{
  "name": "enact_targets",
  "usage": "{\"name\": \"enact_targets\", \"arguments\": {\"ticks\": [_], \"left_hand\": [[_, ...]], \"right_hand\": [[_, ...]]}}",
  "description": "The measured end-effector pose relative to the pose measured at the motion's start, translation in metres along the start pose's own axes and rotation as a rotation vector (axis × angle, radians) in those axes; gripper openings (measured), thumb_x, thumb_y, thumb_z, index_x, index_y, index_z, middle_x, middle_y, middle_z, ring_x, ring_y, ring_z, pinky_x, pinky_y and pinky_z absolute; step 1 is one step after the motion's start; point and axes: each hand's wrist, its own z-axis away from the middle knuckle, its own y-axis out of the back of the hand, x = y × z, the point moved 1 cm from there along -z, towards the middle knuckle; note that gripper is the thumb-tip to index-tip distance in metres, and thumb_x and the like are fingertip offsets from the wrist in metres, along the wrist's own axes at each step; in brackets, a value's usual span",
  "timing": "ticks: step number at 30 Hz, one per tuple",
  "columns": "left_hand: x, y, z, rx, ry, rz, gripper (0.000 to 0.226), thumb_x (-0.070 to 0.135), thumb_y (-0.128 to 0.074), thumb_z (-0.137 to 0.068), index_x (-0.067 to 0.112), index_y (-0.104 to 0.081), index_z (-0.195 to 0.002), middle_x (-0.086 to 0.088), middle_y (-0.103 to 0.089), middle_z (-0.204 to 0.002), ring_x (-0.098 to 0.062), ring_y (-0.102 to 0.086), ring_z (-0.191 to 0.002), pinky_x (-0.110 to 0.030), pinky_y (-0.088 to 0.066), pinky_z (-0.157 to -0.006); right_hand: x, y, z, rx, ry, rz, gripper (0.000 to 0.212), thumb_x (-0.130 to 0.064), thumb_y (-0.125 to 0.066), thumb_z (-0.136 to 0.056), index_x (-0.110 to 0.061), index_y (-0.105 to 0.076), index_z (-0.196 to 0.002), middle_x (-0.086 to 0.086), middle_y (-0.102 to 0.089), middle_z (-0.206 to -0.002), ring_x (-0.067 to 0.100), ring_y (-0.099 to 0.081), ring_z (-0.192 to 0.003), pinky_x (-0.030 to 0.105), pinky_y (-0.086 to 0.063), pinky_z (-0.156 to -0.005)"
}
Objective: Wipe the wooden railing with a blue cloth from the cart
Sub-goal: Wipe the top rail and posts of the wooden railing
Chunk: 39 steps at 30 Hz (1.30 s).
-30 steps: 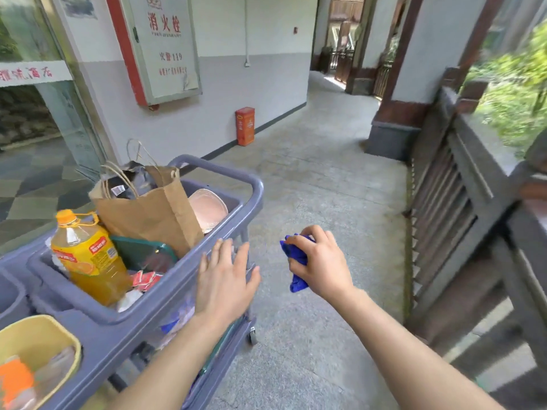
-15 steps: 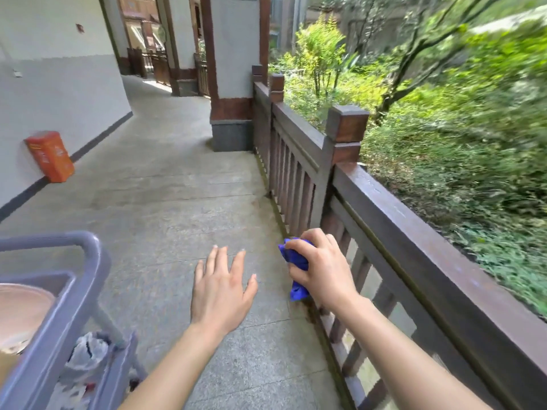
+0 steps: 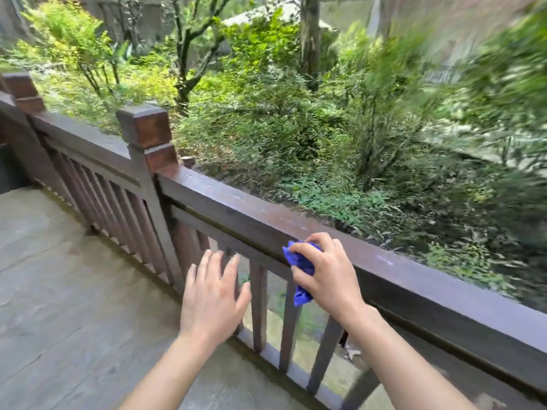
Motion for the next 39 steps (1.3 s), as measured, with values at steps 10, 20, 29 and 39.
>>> {"name": "enact_targets", "arguments": {"ticks": [10, 20, 29, 39], "left_hand": [[0.118, -0.058, -0.080, -0.011, -0.341, 0.115, 0.061, 0.046, -0.037, -0.090, 0.010, -0.059, -0.135, -0.023, -0.056, -0.140, -0.041, -0.046, -0.137, -0.057, -0.040, -0.112], [0.178, -0.121, -0.142, -0.117, -0.585, 0.080, 0.063, 0.050, -0.031, -0.093, 0.012, -0.063, -0.133, -0.022, -0.059, -0.136, -0.038, -0.051, -0.133, -0.055, -0.038, -0.115], [0.176, -0.149, -0.149, 0.076, -0.589, 0.166, 0.052, 0.043, -0.041, -0.091, 0.010, -0.069, -0.121, -0.022, -0.064, -0.127, -0.040, -0.060, -0.121, -0.054, -0.041, -0.109], [0.175, -0.153, -0.149, 0.119, -0.599, 0.183, 0.052, 0.041, -0.039, -0.092, 0.009, -0.069, -0.120, -0.024, -0.064, -0.126, -0.042, -0.059, -0.121, -0.056, -0.041, -0.109]], "right_hand": [[0.123, 0.057, 0.020, 0.197, -0.199, 0.101, 0.033, -0.036, -0.065, -0.077, -0.036, -0.061, -0.110, -0.006, -0.048, -0.109, 0.021, -0.046, -0.091, 0.038, -0.049, -0.073], [0.245, 0.162, 0.126, 0.512, -0.585, 0.499, 0.037, -0.044, -0.057, -0.078, -0.026, -0.067, -0.109, 0.004, -0.053, -0.104, 0.030, -0.050, -0.084, 0.039, -0.042, -0.081], [0.261, 0.150, 0.175, 0.408, -0.805, 0.571, 0.033, -0.035, -0.068, -0.080, -0.014, -0.068, -0.106, 0.014, -0.055, -0.131, 0.036, -0.053, -0.112, 0.044, -0.042, -0.097], [0.271, 0.167, 0.170, 0.406, -0.995, 0.621, 0.028, -0.024, -0.069, -0.085, -0.009, -0.070, -0.109, 0.015, -0.062, -0.123, 0.036, -0.055, -0.112, 0.040, -0.039, -0.099]]}}
